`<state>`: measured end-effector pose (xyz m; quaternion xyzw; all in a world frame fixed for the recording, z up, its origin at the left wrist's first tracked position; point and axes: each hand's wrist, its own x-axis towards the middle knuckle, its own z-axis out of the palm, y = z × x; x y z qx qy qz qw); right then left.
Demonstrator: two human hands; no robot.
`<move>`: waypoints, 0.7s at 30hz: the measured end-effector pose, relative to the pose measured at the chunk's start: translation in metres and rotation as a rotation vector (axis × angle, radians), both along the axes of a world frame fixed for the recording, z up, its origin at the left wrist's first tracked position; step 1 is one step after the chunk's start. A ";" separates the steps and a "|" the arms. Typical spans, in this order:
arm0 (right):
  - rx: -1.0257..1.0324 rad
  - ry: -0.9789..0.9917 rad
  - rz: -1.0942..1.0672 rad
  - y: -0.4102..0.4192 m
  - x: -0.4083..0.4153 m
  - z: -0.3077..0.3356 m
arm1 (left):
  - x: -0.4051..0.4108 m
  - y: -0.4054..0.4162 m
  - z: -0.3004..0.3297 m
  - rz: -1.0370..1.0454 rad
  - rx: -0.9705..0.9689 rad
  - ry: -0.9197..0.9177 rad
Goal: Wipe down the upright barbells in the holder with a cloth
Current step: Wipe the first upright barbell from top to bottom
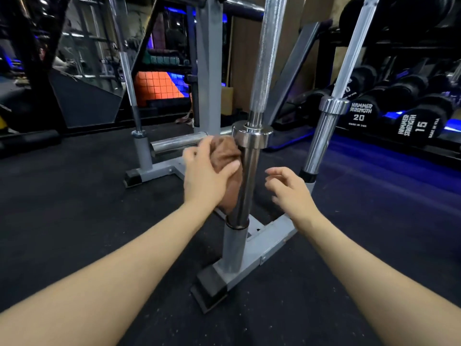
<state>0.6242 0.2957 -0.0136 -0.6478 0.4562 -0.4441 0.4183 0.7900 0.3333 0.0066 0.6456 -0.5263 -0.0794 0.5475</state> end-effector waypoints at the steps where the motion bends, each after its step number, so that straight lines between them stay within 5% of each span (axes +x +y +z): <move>1: -0.011 0.011 -0.008 -0.002 0.003 -0.002 | -0.009 -0.005 -0.004 0.028 0.004 -0.067; 8: 0.045 0.080 0.025 -0.018 0.009 -0.034 | -0.016 -0.004 -0.076 0.070 0.215 -0.137; 21: 0.137 0.214 0.060 -0.026 0.014 -0.075 | -0.014 -0.004 -0.104 0.048 0.446 -0.349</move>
